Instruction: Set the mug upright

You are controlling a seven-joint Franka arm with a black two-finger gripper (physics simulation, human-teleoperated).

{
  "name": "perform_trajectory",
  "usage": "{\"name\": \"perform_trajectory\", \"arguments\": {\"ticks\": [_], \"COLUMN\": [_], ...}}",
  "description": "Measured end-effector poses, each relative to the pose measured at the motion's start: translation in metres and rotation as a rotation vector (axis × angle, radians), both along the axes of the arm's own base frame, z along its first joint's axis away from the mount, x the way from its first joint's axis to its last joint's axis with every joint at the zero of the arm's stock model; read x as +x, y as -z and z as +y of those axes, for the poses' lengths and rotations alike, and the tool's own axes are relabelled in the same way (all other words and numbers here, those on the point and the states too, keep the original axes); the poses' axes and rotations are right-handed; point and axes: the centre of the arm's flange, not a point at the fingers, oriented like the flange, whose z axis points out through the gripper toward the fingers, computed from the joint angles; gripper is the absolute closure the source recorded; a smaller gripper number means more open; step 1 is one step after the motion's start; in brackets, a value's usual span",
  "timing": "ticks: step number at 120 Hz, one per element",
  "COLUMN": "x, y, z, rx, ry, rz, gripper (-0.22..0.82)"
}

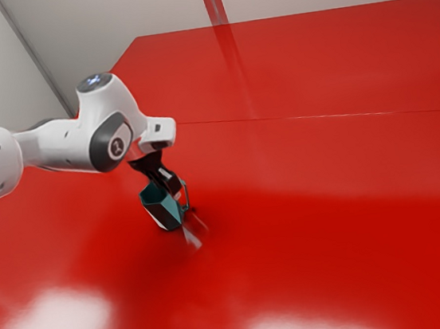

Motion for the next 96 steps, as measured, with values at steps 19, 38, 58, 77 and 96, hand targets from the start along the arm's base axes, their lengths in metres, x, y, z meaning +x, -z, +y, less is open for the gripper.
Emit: {"name": "perform_trajectory", "arguments": {"ticks": [19, 38, 58, 77, 96], "x": [-0.006, -0.005, 0.006, 0.02, 0.039], "y": [-0.024, -0.052, -0.089, -0.132, -0.157], "z": [-0.001, -0.002, -0.004, -0.004, -0.002], "rx": [-0.017, -0.022, -0.01, -0.014, -0.029], "ry": [0.003, 0.003, -0.012, -0.051, -0.108], "rz": [-0.02, -0.031, -0.026, -0.014, 0.04], "gripper": [0.29, 0.25, 0.13, 0.06, 0.03]}}
